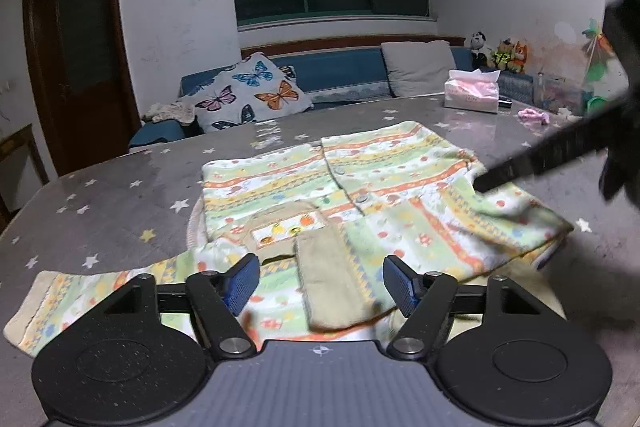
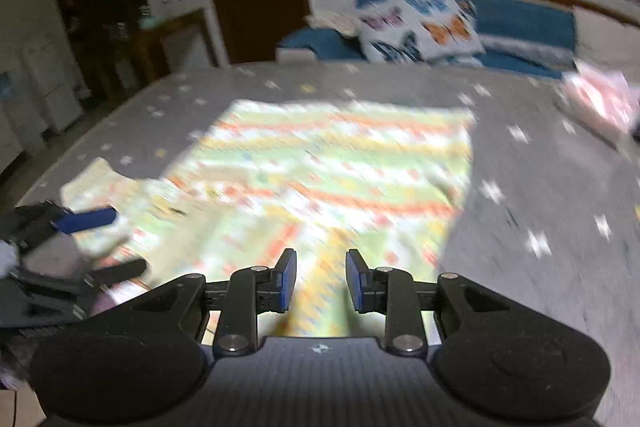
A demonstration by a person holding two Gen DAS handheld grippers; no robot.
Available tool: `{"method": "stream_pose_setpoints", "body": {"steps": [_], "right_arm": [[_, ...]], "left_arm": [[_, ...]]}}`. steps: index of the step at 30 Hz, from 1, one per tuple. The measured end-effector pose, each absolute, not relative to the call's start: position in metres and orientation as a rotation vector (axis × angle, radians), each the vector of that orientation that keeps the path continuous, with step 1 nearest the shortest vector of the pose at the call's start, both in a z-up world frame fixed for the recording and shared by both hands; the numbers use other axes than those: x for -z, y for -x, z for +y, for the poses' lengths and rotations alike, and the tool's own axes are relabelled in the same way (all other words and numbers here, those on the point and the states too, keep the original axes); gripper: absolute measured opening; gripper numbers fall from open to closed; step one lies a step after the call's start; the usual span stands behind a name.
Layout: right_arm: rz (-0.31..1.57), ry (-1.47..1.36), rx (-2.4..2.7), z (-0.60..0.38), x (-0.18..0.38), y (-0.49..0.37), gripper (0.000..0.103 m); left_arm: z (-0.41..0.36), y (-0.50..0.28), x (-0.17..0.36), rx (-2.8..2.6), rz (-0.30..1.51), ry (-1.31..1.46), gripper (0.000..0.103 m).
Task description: Fold clothes
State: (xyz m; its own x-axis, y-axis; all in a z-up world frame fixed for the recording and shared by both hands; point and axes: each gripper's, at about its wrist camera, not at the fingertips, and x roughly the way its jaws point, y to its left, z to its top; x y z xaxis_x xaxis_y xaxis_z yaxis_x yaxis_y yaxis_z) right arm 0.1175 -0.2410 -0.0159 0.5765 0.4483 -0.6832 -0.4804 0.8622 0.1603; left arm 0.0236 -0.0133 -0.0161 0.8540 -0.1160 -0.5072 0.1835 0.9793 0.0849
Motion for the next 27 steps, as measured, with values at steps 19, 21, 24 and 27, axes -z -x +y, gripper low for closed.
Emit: {"method": "stream_pose_setpoints", "body": {"steps": [19,21,24,27], "right_arm": [[0.802,0.062,-0.465,-0.255,0.039,-0.151,0.026],[0.795,0.080,-0.464,-0.251,0.035,-0.147,0.026],[0.785,0.101,-0.507,-0.240,0.030,-0.138,0.027],[0.772,0.117,-0.579,-0.223,0.025,-0.126,0.028]], "left_arm": [[-0.022,-0.074,0.041,0.188,0.636,-0.112,0.023],[-0.020,-0.072,0.041,0.182,0.636,-0.111,0.023],[-0.017,-0.069,0.041,0.173,0.633,-0.109,0.025],[-0.014,-0.063,0.039,0.168,0.625,-0.099,0.026]]}}
